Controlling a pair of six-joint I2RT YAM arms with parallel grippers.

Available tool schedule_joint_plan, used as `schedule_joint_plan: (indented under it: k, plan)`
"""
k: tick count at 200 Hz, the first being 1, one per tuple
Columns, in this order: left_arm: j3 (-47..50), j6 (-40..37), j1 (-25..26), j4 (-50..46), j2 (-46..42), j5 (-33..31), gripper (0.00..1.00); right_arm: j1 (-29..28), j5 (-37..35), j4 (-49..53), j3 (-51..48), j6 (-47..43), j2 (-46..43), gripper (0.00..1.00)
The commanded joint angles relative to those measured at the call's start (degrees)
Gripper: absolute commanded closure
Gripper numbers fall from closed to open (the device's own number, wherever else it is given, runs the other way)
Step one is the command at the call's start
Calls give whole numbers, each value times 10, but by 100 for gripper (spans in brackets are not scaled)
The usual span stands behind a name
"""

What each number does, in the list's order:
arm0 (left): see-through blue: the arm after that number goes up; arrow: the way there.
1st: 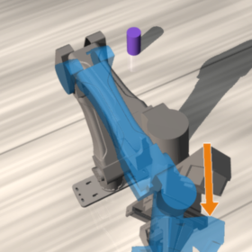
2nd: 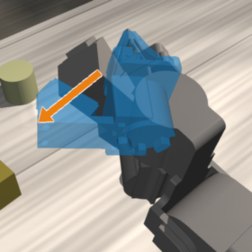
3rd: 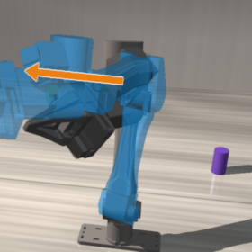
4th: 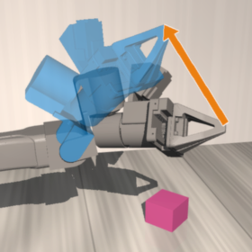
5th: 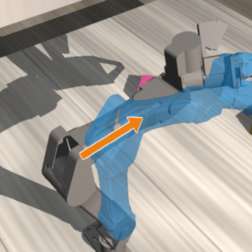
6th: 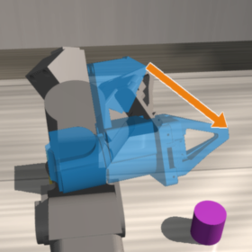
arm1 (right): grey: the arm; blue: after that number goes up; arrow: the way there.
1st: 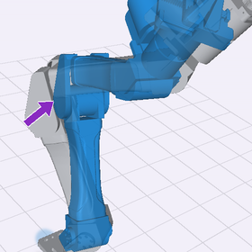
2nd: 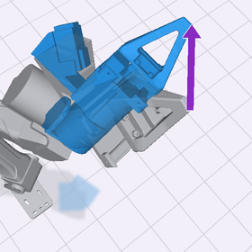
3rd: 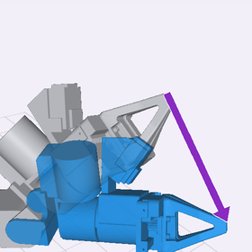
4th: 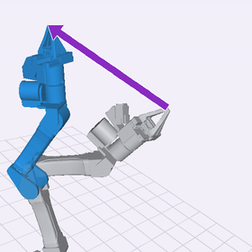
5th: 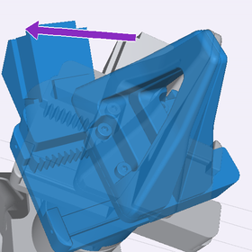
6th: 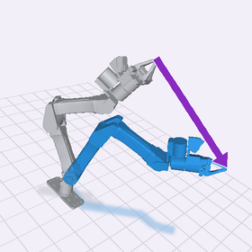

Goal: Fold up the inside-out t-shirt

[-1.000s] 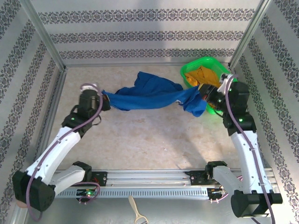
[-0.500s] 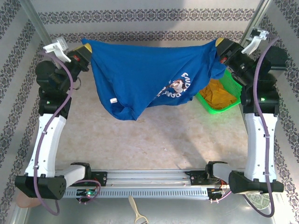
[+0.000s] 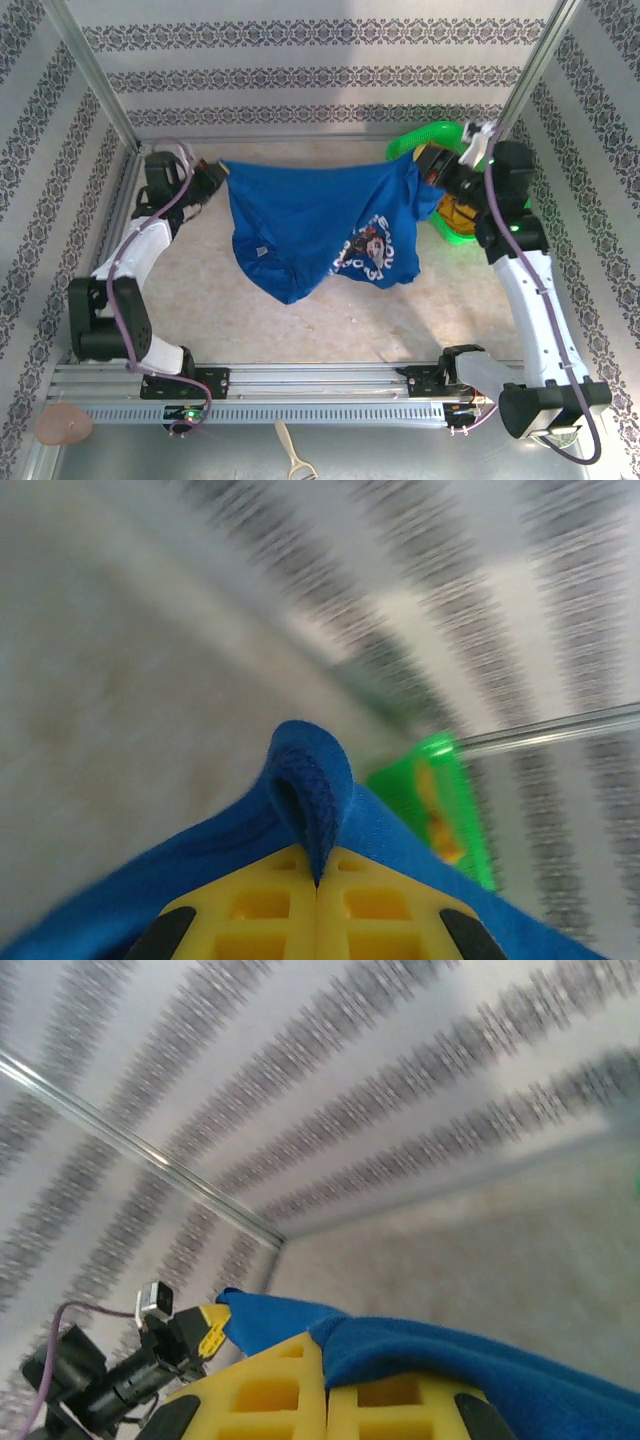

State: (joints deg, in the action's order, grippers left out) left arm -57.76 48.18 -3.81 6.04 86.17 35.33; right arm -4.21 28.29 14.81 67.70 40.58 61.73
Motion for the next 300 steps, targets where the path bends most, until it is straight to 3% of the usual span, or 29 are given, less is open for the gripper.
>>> schedule_joint_plan:
  k: [1,40,69,102,129,177,273,280,300]
  plan:
    - [11,-42,10,-18,43,-7,90,-11,-55,-59,-86,-14,-7,100]
    - [12,-84,22,-52,81,-32,58,-12,-85,-108,-179,-24,6,100]
    - [60,-103,70,-82,22,-111,49,-11,-85,-121,-192,-31,16,100]
    - [86,-137,181,-140,-15,-254,49,-11,-91,-122,-185,-38,27,100]
    - [93,-132,227,-142,11,-318,52,-11,-86,-123,-177,-39,33,100]
    - [63,-131,234,-140,89,-341,56,-12,-86,-122,-168,-40,33,100]
    - [-13,-130,235,-118,174,-344,53,-11,-69,-103,-134,-33,15,100]
    - [-21,-131,235,-118,180,-342,56,-11,-68,-102,-132,-32,14,100]
    - [-41,-135,235,-118,197,-337,76,-11,-66,-97,-124,-31,10,100]
